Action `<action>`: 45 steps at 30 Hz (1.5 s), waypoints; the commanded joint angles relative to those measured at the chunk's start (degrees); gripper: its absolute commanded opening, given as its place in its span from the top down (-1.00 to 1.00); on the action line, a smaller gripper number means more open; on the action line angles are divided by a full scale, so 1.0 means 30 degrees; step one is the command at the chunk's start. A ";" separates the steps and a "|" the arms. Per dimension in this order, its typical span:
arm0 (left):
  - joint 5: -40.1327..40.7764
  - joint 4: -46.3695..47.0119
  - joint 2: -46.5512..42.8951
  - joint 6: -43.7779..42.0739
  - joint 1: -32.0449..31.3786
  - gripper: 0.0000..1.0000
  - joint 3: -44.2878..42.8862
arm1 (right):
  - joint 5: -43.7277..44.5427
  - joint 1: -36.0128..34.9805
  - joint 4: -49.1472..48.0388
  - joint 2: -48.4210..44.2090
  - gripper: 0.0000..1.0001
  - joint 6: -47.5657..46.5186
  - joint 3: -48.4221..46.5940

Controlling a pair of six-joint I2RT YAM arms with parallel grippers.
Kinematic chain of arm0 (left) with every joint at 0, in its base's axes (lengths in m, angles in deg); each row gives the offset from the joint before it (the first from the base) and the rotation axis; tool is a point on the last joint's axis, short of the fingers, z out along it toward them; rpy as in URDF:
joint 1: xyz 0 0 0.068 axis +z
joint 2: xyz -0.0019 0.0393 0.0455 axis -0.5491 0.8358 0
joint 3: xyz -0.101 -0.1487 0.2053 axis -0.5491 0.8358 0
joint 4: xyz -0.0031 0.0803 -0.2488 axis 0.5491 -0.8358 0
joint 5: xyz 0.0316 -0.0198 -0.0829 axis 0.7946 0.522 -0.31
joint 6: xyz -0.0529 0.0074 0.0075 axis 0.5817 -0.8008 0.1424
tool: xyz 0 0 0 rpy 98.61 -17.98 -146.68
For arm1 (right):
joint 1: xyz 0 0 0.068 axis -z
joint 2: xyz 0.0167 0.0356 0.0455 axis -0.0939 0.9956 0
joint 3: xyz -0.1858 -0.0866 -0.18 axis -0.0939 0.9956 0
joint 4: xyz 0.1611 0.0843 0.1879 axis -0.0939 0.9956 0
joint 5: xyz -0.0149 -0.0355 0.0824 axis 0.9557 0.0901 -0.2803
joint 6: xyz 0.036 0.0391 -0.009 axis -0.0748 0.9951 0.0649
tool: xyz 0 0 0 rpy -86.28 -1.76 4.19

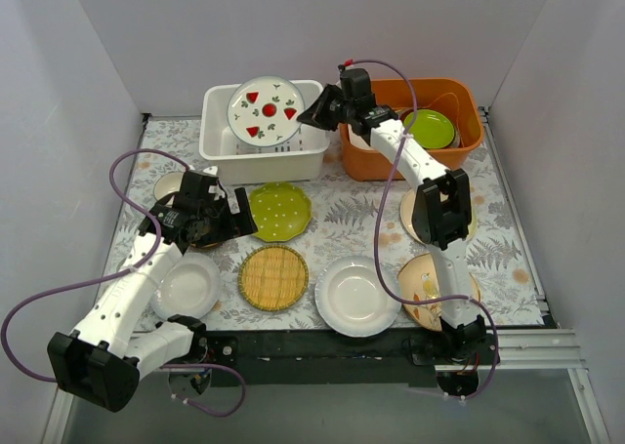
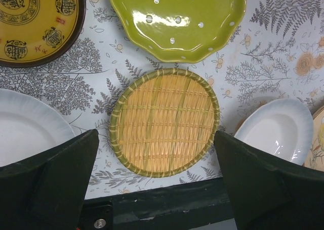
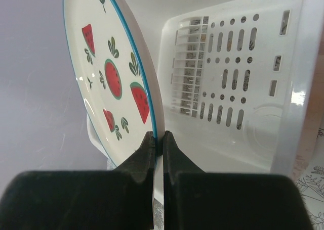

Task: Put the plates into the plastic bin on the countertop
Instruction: Place the plate in the plastic bin.

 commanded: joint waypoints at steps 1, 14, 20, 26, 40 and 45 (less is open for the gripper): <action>-0.0154 0.0021 -0.0579 -0.0434 0.0123 -0.96 0.0181 | 0.0901 -0.0673 -0.3303 -0.0171 0.97 0.0927 -0.1504; -0.0037 -0.0096 -0.1164 -0.0406 0.0123 -0.96 0.0620 | 0.2573 -0.1847 -0.4708 0.0357 0.97 -0.0772 -0.1329; -0.0096 0.0021 -0.1253 -0.0318 0.0123 -0.96 0.0708 | 0.3684 -0.2023 -0.3189 0.1059 0.97 -0.1269 -0.2645; -0.0183 -0.0008 -0.1399 -0.0230 0.0123 -0.96 0.0796 | 0.4856 -0.2199 -0.2923 0.1031 0.97 -0.2177 -0.2119; -0.0154 0.0109 -0.1516 -0.0200 0.0123 -0.97 0.1089 | 0.5242 -0.2345 -0.2219 0.1324 0.81 -0.3264 -0.1710; -0.0037 0.0109 -0.1575 -0.0288 0.0123 -0.96 0.1089 | 0.4508 -0.2141 -0.2482 0.1500 0.56 -0.2532 -0.1096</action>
